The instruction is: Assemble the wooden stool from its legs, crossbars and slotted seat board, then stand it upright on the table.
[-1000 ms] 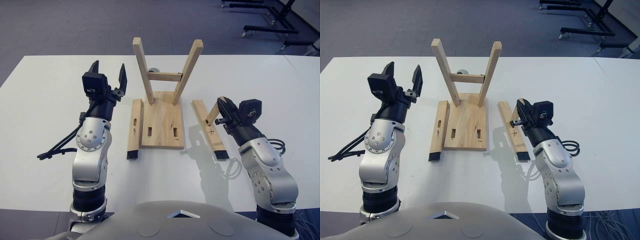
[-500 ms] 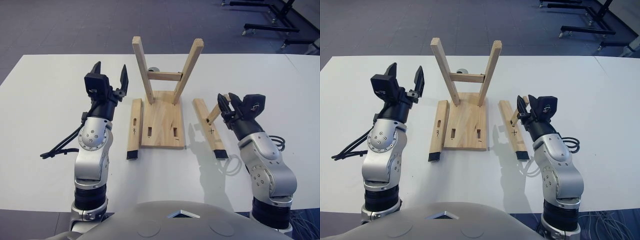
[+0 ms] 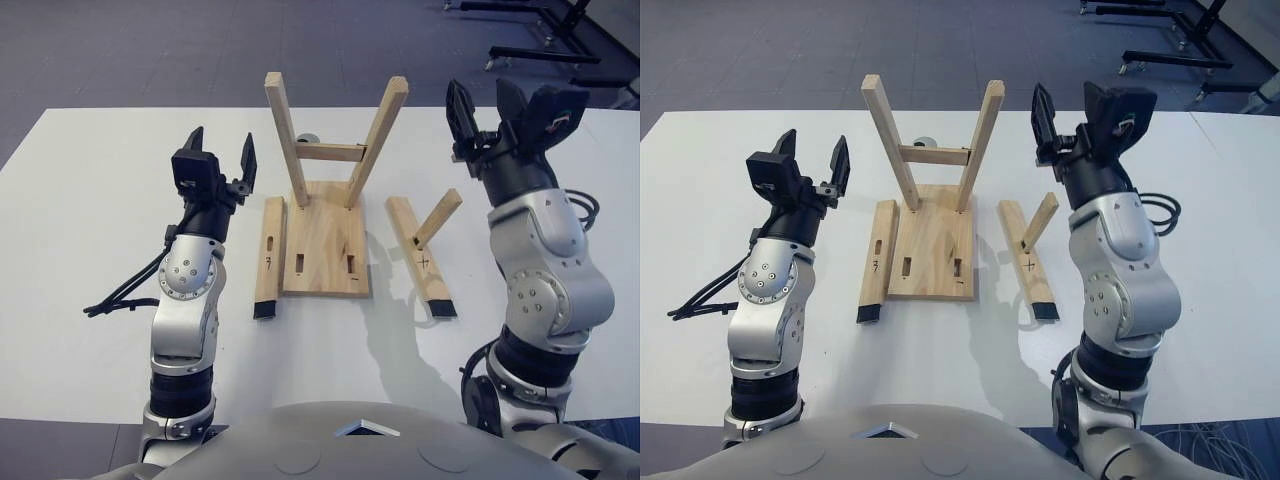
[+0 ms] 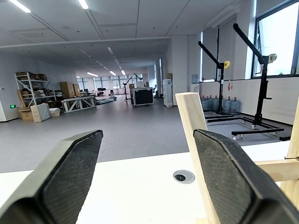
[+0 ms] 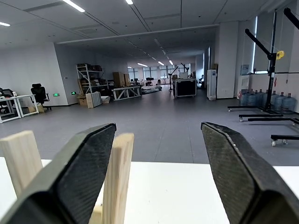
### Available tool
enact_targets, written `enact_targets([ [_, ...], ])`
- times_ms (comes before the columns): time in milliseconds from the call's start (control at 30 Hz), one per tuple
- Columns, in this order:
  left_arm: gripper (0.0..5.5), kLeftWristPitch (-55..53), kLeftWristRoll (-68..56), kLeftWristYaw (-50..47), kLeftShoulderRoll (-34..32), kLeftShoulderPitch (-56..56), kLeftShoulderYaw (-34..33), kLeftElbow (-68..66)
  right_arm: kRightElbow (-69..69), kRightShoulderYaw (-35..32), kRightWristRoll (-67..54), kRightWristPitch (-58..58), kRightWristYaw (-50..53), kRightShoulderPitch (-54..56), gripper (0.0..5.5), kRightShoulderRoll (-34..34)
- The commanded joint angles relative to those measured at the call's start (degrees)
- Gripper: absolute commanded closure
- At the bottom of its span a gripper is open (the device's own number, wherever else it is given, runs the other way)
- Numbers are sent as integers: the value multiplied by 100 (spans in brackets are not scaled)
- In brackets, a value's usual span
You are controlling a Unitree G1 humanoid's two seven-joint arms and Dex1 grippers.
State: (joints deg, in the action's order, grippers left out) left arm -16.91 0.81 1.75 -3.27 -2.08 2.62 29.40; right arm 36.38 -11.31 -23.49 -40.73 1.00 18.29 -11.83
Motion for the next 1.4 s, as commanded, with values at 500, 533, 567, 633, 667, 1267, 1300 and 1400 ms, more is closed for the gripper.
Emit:
enact_targets([
  [500,194,19,-6,79,-40,-121,5,-120,-1302,151,-180,375,-469,-1563,213,374],
  [533,194,34,-5,78,-37,-119,10,-143,-1199,135,-218,396,-432,-1446,213,384],
  [567,194,47,-3,74,-34,-114,16,-161,-1106,102,-294,378,-378,-1352,213,420],
  [633,194,66,-5,71,-26,-92,25,-179,-878,48,-430,245,-241,-1150,213,484],
  [667,194,76,-6,71,-22,-82,29,-187,-776,18,-525,140,-161,-1017,213,511],
  [1267,194,246,22,31,20,-155,84,-334,-1456,-34,-600,-379,-260,-251,213,75],
  [1300,194,248,3,66,12,-184,100,-362,-1713,135,-458,-380,-334,-428,213,50],
  [1400,194,225,-42,134,-12,-227,120,-388,-2415,295,-254,-245,-458,-602,213,96],
])
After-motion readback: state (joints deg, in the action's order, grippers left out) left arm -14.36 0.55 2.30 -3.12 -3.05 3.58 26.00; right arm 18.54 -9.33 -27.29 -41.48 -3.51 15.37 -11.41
